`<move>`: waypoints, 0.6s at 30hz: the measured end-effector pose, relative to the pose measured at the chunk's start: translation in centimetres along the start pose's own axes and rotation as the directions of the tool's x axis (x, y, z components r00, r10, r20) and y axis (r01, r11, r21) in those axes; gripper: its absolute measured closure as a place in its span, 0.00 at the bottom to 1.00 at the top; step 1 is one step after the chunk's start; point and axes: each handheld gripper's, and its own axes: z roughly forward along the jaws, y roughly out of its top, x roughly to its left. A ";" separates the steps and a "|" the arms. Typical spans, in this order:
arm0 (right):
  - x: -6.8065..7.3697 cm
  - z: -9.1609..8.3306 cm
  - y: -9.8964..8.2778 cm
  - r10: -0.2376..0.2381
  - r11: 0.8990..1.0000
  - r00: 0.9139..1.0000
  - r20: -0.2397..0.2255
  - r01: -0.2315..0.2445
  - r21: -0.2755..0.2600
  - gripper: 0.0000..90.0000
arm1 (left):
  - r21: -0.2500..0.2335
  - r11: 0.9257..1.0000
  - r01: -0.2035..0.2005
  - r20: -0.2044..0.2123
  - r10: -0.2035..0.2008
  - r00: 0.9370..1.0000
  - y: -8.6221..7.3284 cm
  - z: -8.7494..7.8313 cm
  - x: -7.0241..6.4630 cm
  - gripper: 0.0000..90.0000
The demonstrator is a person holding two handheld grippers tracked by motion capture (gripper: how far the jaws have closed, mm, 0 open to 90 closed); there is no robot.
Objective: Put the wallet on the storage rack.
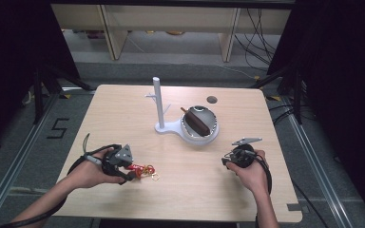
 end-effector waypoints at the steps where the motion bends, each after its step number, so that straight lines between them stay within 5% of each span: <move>1: 0.0 0.0 0.0 0.002 1.000 1.000 0.001 -0.002 0.000 0.65 | 0.000 1.000 0.000 0.000 0.000 1.000 0.0 0.0 0.0 0.53; 15: -0.3 -0.2 -0.1 0.014 1.000 1.000 -0.001 -0.014 0.015 0.65 | 0.004 1.000 -0.031 0.008 0.031 0.999 1.7 1.1 0.1 0.50; 18: -0.3 -0.1 -0.1 0.013 1.000 1.000 -0.005 -0.013 -0.002 0.65 | 0.015 1.000 0.015 -0.001 -0.014 1.000 1.9 1.3 0.0 0.50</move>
